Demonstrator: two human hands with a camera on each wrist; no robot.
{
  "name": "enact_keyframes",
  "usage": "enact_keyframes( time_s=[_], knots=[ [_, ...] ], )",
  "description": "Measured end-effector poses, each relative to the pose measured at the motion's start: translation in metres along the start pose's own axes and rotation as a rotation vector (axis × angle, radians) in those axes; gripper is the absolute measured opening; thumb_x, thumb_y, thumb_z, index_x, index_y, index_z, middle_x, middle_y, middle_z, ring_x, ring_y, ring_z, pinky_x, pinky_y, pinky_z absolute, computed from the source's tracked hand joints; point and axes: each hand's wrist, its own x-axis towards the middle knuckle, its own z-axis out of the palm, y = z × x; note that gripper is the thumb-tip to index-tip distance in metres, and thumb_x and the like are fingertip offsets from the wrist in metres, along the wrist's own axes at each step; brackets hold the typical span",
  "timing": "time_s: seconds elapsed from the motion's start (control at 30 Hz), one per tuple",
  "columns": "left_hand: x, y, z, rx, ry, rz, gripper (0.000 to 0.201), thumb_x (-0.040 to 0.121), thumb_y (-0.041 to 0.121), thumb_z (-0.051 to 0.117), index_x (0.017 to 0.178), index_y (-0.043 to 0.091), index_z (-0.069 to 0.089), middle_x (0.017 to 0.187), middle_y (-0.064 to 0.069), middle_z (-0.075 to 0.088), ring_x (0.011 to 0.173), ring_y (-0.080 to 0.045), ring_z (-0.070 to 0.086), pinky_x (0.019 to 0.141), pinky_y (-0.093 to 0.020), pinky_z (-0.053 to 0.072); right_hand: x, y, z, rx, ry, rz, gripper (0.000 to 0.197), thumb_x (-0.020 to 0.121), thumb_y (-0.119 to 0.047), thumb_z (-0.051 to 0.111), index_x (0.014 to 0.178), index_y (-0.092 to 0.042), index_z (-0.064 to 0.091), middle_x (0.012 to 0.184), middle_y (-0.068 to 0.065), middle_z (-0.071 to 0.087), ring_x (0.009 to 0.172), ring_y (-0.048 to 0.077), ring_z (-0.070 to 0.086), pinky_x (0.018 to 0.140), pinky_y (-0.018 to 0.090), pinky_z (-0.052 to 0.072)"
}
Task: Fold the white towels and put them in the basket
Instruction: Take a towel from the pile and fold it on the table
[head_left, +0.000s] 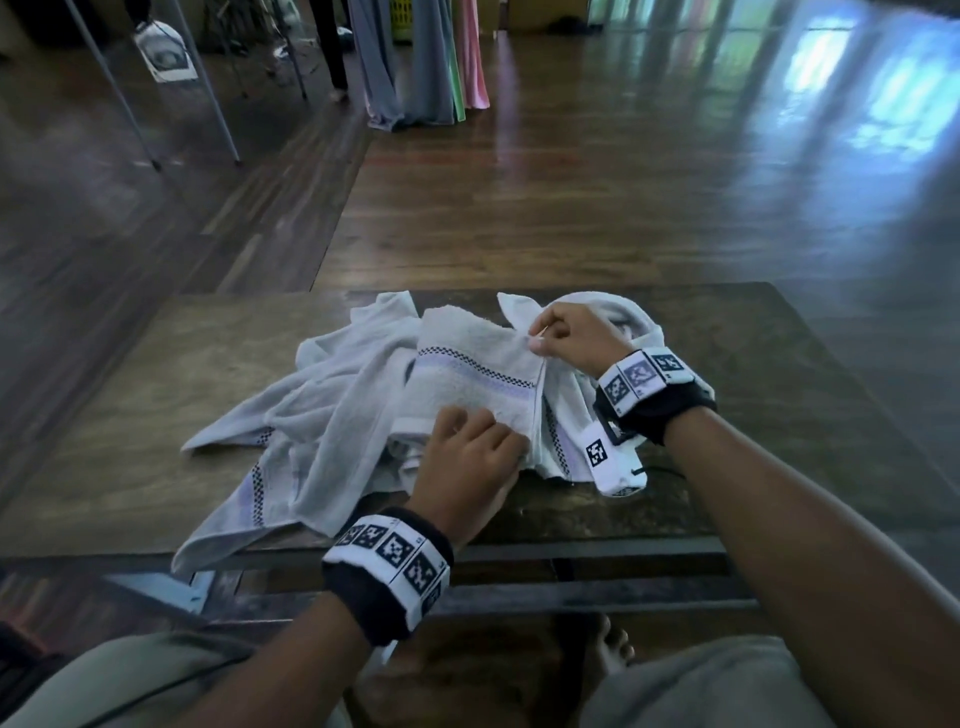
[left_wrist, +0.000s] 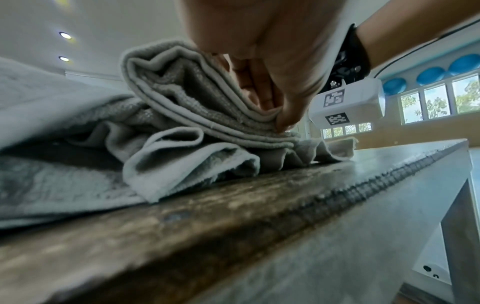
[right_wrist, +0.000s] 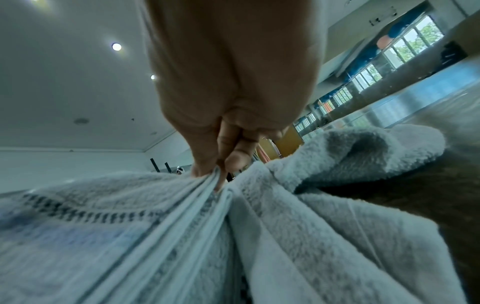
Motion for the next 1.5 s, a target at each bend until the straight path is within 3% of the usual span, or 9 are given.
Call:
enact_keyframes(
  time_s=[0.27, 0.37, 0.5, 0.8, 0.93, 1.1, 1.2, 1.27, 1.5],
  knots=[
    [0.0, 0.008, 0.002, 0.023, -0.164, -0.028, 0.016, 0.078, 0.03, 0.061, 0.064, 0.023, 0.063, 0.06, 0.01, 0.064, 0.07, -0.014, 0.056, 0.075, -0.031, 0.028, 0.003, 0.006, 0.009, -0.345, -0.011, -0.014, 0.017, 0.08, -0.034, 0.069, 0.092, -0.022, 0.067, 0.08, -0.01, 0.06, 0.083, 0.009, 0.054, 0.087, 0.036, 0.044],
    [0.005, 0.0, -0.011, -0.024, -0.131, -0.094, 0.028, 0.082, 0.038, 0.048, 0.065, 0.023, 0.064, 0.064, 0.01, 0.065, 0.073, -0.012, 0.057, 0.076, -0.032, 0.027, 0.001, 0.005, 0.009, -0.424, -0.131, 0.01, 0.031, 0.087, -0.038, 0.058, 0.06, -0.024, 0.053, 0.06, -0.011, 0.044, 0.063, 0.007, 0.042, 0.079, 0.036, 0.034],
    [0.021, -0.026, -0.033, -0.011, -0.048, -0.211, 0.027, 0.085, 0.037, 0.044, 0.087, 0.025, 0.067, 0.094, 0.01, 0.069, 0.094, -0.014, 0.059, 0.087, -0.034, 0.02, -0.004, -0.004, 0.002, -0.392, -0.176, -0.004, 0.039, 0.086, -0.026, 0.061, 0.058, -0.015, 0.036, 0.058, 0.0, 0.033, 0.056, 0.013, 0.033, 0.06, 0.03, 0.025],
    [0.083, -0.085, -0.063, -0.278, -0.286, -0.317, 0.068, 0.082, 0.053, 0.058, 0.138, 0.019, 0.041, 0.141, -0.001, 0.046, 0.134, -0.02, 0.032, 0.113, -0.044, 0.024, -0.039, -0.042, -0.023, -0.034, 0.029, -0.204, 0.021, 0.076, -0.012, 0.073, 0.092, -0.012, 0.06, 0.087, 0.003, 0.064, 0.078, 0.013, 0.058, 0.074, 0.021, 0.048],
    [0.12, -0.09, -0.095, -0.248, -0.519, -0.207, 0.077, 0.061, 0.078, 0.055, 0.121, 0.03, 0.06, 0.113, 0.008, 0.063, 0.116, -0.015, 0.05, 0.099, -0.041, 0.035, -0.065, -0.077, -0.033, 0.062, 0.13, -0.387, 0.029, 0.072, -0.007, 0.077, 0.091, -0.007, 0.056, 0.082, -0.005, 0.061, 0.07, 0.0, 0.056, 0.069, 0.008, 0.044],
    [0.121, -0.079, -0.131, -0.389, -0.442, -0.168, 0.025, 0.076, 0.045, 0.072, 0.091, 0.024, 0.073, 0.088, 0.012, 0.07, 0.086, -0.004, 0.06, 0.081, -0.002, 0.027, -0.088, -0.09, -0.041, 0.096, 0.14, -0.419, 0.038, 0.072, -0.015, 0.079, 0.102, -0.009, 0.057, 0.091, -0.01, 0.061, 0.084, -0.002, 0.058, 0.08, 0.013, 0.045],
    [0.108, -0.078, -0.148, -0.538, -0.33, -0.21, 0.017, 0.076, 0.036, 0.074, 0.087, 0.023, 0.071, 0.086, 0.01, 0.071, 0.085, -0.006, 0.064, 0.084, -0.026, 0.044, -0.092, -0.077, -0.048, -0.213, -0.016, -0.232, 0.045, 0.063, -0.055, 0.076, 0.1, -0.042, 0.054, 0.103, -0.011, 0.059, 0.104, 0.008, 0.053, 0.095, 0.03, 0.039],
    [0.099, -0.079, -0.158, -0.597, -0.261, -0.257, 0.011, 0.078, 0.031, 0.073, 0.085, 0.025, 0.068, 0.084, 0.01, 0.069, 0.083, -0.007, 0.063, 0.079, -0.021, 0.045, -0.094, -0.067, -0.051, -0.341, -0.05, -0.152, 0.039, 0.057, -0.068, 0.065, 0.083, -0.041, 0.054, 0.091, -0.009, 0.061, 0.094, 0.015, 0.058, 0.092, 0.044, 0.043],
    [0.042, -0.088, -0.152, -0.733, -0.127, -0.468, 0.015, 0.078, 0.028, 0.068, 0.083, 0.014, 0.064, 0.073, 0.001, 0.064, 0.065, -0.011, 0.056, 0.063, -0.027, 0.046, -0.11, -0.066, -0.049, 0.12, -0.1, -0.186, 0.019, 0.083, -0.012, 0.068, 0.101, -0.007, 0.064, 0.1, 0.007, 0.068, 0.09, 0.013, 0.064, 0.085, 0.026, 0.051]
  ],
)
